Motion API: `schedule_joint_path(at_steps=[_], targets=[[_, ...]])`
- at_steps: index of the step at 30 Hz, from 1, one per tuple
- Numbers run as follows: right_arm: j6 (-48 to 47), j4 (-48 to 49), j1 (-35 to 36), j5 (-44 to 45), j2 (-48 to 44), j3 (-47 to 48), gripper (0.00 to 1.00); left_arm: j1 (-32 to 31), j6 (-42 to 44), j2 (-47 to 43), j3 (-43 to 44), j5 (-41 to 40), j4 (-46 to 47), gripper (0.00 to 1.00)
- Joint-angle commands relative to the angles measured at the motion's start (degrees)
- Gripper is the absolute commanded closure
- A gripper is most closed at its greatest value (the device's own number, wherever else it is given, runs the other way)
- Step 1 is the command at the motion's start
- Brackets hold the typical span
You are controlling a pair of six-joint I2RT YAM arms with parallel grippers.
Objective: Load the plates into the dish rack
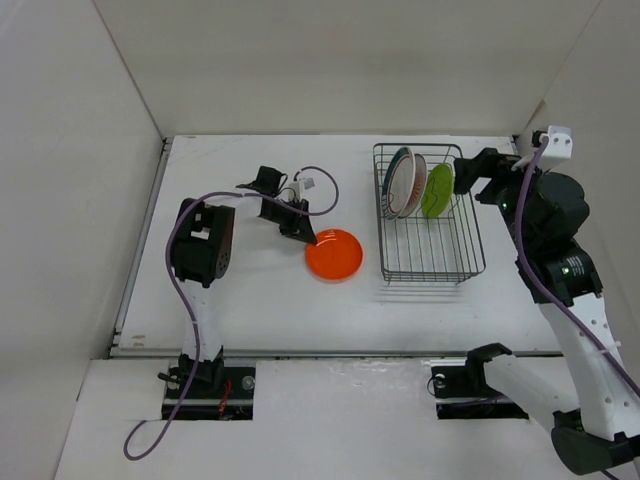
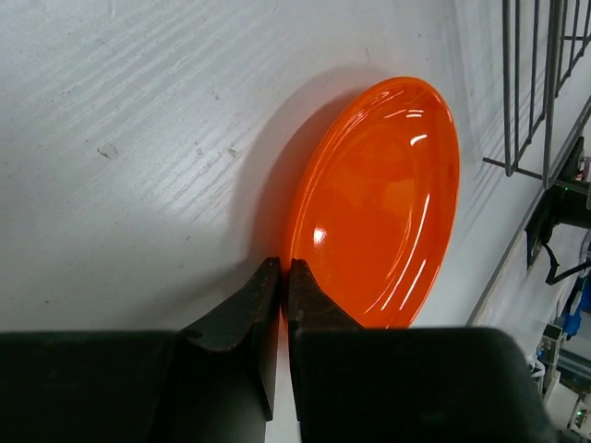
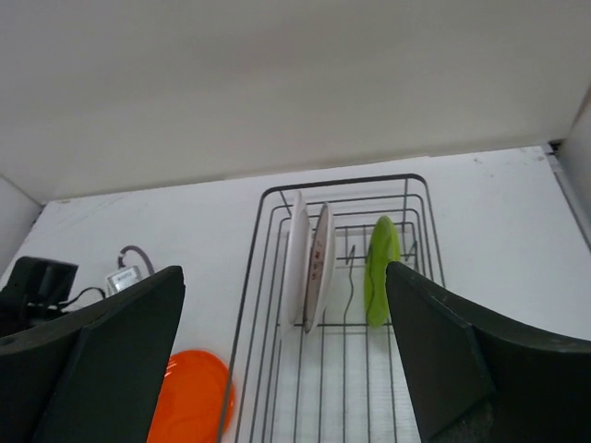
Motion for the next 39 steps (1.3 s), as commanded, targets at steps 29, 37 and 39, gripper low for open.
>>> schedule_joint_path(at_steps=[29,37,39], targets=[[4.5,32.0,11.3,-38.0,17.8,-13.9,0.03,-1.8,6.7,-21.9,19.2,16.3,-6.6,1.0],[5.6,32.7,14.2,-36.1,21.0,-12.3,0.32,-1.8,6.2,-23.0,18.1,14.5,-5.0,1.0],[5.6,32.7,14.7,-36.1,21.0,-12.3,0.46,-1.8,6.2,-23.5,16.7,13.9,-4.4,1.0]])
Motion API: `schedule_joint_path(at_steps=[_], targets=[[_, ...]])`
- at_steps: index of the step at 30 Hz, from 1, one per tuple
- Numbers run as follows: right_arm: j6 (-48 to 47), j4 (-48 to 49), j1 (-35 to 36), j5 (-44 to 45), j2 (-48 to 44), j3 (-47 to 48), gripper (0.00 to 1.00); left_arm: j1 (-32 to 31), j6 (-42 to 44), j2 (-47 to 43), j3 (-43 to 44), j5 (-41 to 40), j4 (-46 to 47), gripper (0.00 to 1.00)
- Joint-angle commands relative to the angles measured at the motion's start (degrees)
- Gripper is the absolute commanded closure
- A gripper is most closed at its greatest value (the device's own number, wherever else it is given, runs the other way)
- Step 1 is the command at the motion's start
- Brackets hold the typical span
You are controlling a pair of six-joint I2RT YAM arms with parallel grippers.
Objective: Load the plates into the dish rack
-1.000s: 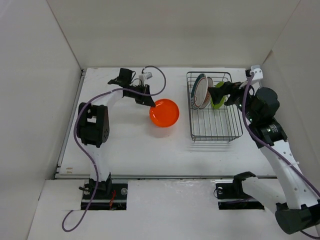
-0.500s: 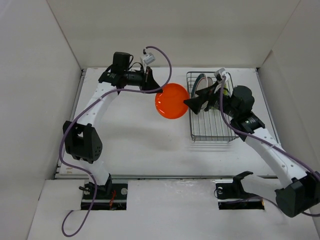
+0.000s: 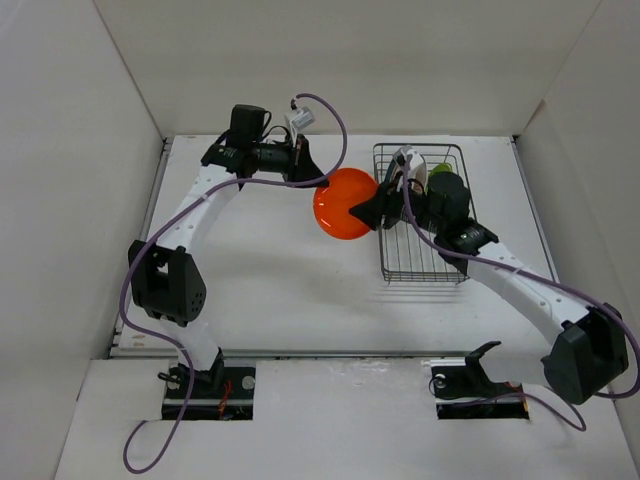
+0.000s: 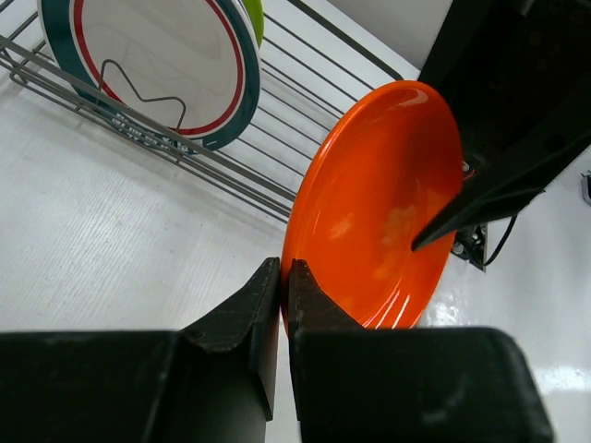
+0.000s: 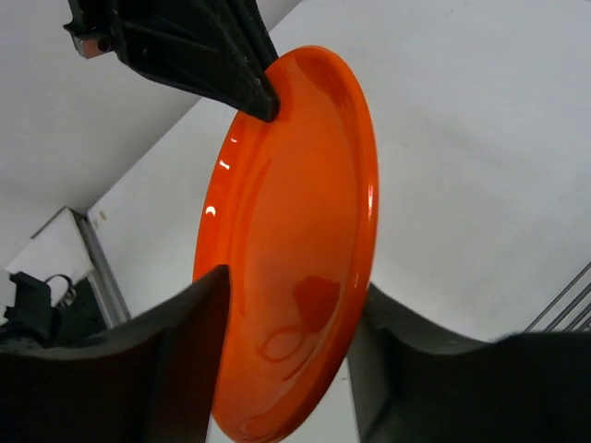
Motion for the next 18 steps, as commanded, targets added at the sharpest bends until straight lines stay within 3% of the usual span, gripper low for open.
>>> schedule_joint_path(at_steps=[1,5,9,12,15,17,18], targets=[[0.5,4.1,0.7,0.8,-1.5,3.3,0.51,-0.1,-0.4,-2.3,-0.7,0.2,3.8,1.0],[0.5,4.1,0.7,1.4,-3.3,2.8,0.82,-0.1,-0.4,-2.8,-3.2,-1.8,5.1,1.0],[1.7,4.1,0.7,1.4,-4.5,2.8,0.96,-0.1,-0.4,-2.8,-3.8,-3.9,5.7,1.0],[2.4,4.1,0.7,3.3,-5.8,2.8,0.97,-0.1,-0.4,-1.8,-3.1,-4.7,5.2,1.0],[2.4,-0.4,0.7,8.1,-7.9,4.2,0.99,-0.1,-0.4,-1.8,-3.1,-6.8,4.7,0.48],[2.4,-6.5,0.7,17.6,-9.5,6.7,1.0,-0.1,-0.4,-2.7,-3.8,-8.5,4.7,0.03],[1.9,-8.8,0.7,21.3,-11.1,7.9,1.0,-0.1,-0.4,-3.5,-4.7,-10.1,5.2,0.0]])
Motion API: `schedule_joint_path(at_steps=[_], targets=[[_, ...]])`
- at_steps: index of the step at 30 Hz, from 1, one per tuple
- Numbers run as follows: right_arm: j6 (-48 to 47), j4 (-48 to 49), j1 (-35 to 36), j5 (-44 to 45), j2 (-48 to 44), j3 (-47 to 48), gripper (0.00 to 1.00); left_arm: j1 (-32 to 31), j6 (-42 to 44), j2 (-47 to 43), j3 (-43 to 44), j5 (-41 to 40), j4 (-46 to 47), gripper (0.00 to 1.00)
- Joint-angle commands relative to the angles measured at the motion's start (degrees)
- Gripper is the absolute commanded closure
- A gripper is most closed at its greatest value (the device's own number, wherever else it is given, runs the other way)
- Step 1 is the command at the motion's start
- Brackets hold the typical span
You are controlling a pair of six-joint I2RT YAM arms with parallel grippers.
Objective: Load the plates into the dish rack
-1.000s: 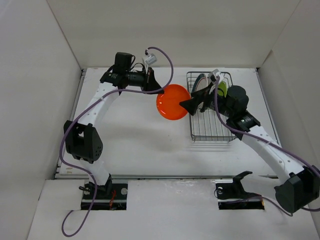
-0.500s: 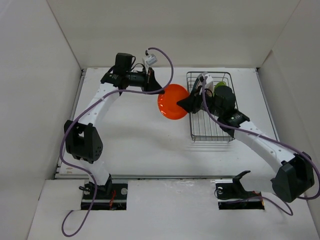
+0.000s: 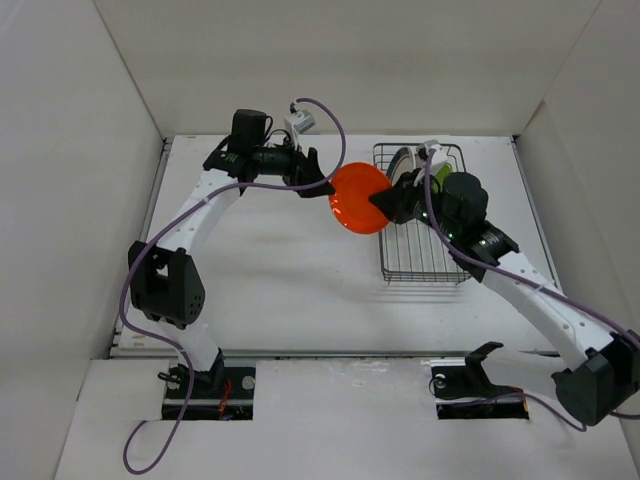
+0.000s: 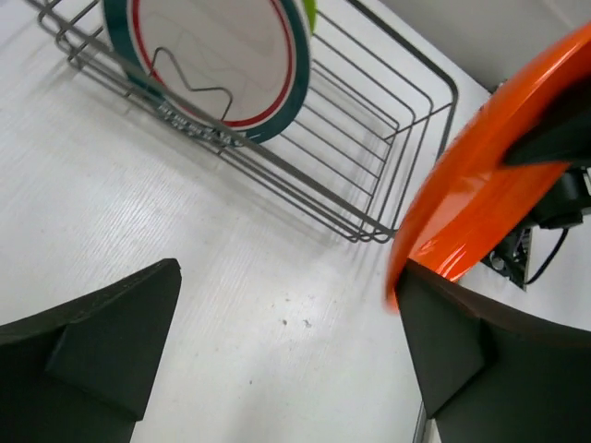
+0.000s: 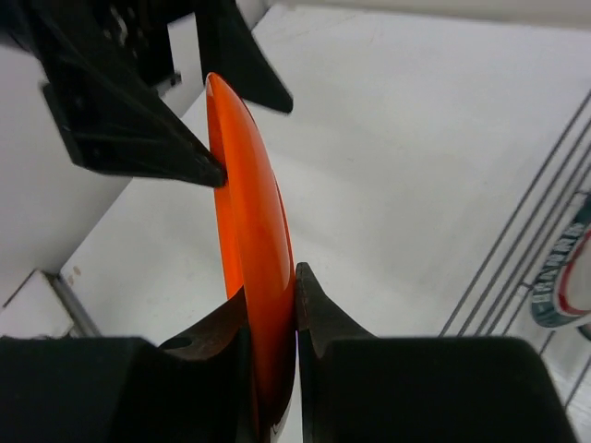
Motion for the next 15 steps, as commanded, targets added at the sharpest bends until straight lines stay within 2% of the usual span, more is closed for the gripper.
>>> schedule_joint_path(at_steps=[1,4,6,9,11,15], targets=[[-1.5,-6.8,0.4,17.5,-5.6,7.4,1.0,0.4,0.1,-2.4,-1.2,-5.3,1.0,0.0],[-4.1,-14.1,-0.1,31.3,-6.9,13.3,1.0,0.4,0.1,-4.5,-2.5,-9.7,1.5,0.0],[-6.2,-17.0,-1.4,36.6,-7.5,15.5,1.0,0.4,0.1,-5.4,-3.8,-11.6,2.0,0.0],[-11.6,-15.3,-4.5,44.1,-8.6,16.1,1.0,0.4,0.1,-6.2,-3.8,-15.2,2.0,0.0],[-15.9,-10.5,-7.1,45.4,-9.9,12.7,1.0,0.4,0.1,-6.7,-2.3,-17.6,1.2,0.0],[-19.7,-2.6,-18.4,37.9,-8.1,10.0,1.0,0.4,0.1,-6.7,0.4,-19.6,-0.8,0.0]])
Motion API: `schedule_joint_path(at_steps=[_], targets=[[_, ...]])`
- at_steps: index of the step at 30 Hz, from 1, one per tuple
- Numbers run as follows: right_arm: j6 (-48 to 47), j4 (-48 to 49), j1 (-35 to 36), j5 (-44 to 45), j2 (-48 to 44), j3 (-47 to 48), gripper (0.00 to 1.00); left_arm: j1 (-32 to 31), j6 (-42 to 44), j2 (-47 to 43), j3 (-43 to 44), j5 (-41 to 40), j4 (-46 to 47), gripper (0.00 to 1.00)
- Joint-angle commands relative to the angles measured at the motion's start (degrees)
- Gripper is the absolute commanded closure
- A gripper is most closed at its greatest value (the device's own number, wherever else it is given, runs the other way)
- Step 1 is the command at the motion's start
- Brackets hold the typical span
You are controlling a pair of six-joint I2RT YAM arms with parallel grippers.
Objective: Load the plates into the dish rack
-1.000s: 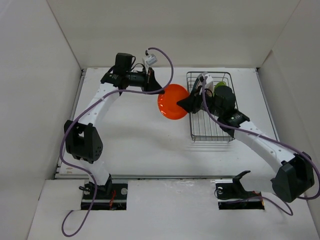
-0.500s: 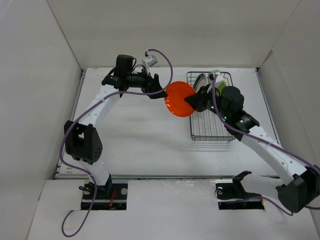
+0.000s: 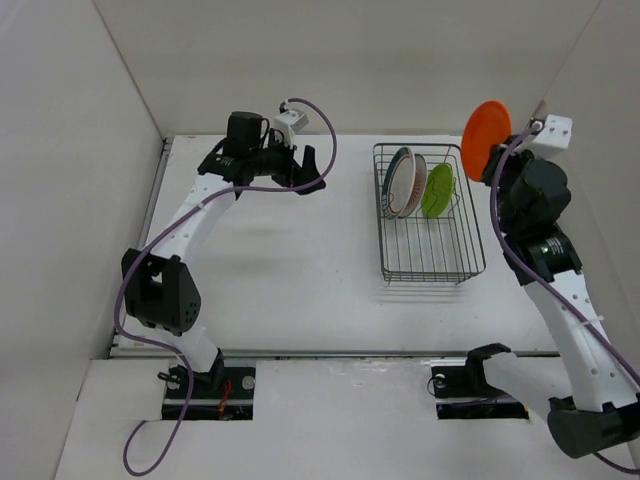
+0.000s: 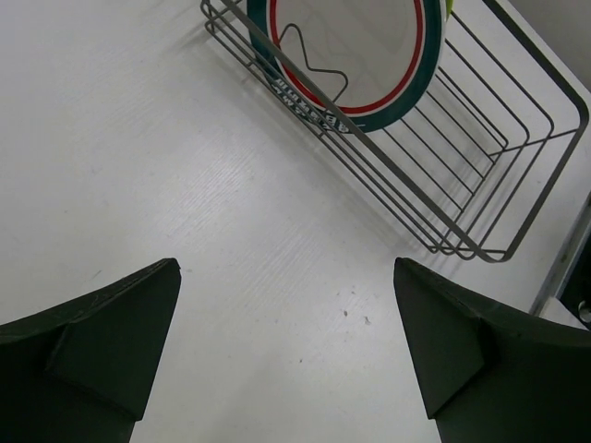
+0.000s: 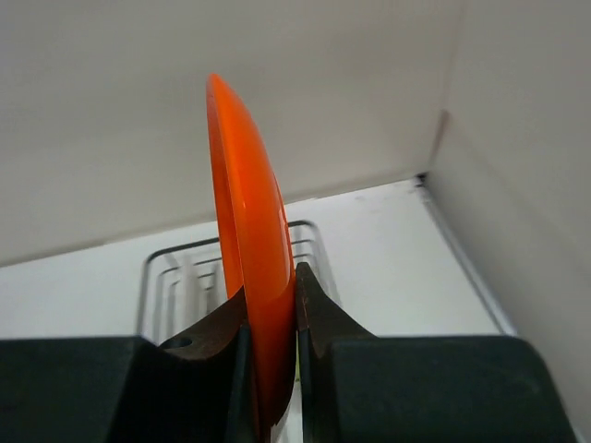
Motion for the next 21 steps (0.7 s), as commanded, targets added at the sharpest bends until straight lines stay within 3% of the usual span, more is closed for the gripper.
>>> schedule_joint_path(at_steps=[1,7,16,21], targets=[[-6.0,8.1,-7.3,-3.0,3.3,-1.0,1.0,0.0,0.7,-3.7,3.7,-2.9,-0.4,0.0],[-9.6,12.5,-14.6,-14.8,10.4,-2.6,1.0,0.0,1.2,-4.9,1.4,-2.9,0.2,0.0],[-10.8,15.6,-18.2,-22.2,19.3,-3.5,1.0,0.0,2.2,-6.6,-0.4,-1.5,0.8,0.0],[-9.6,15.6,-18.8,-20.2,21.7,-2.8,1.0,0.0,2.2,-6.6,-0.4,-1.0,0.8,0.0]])
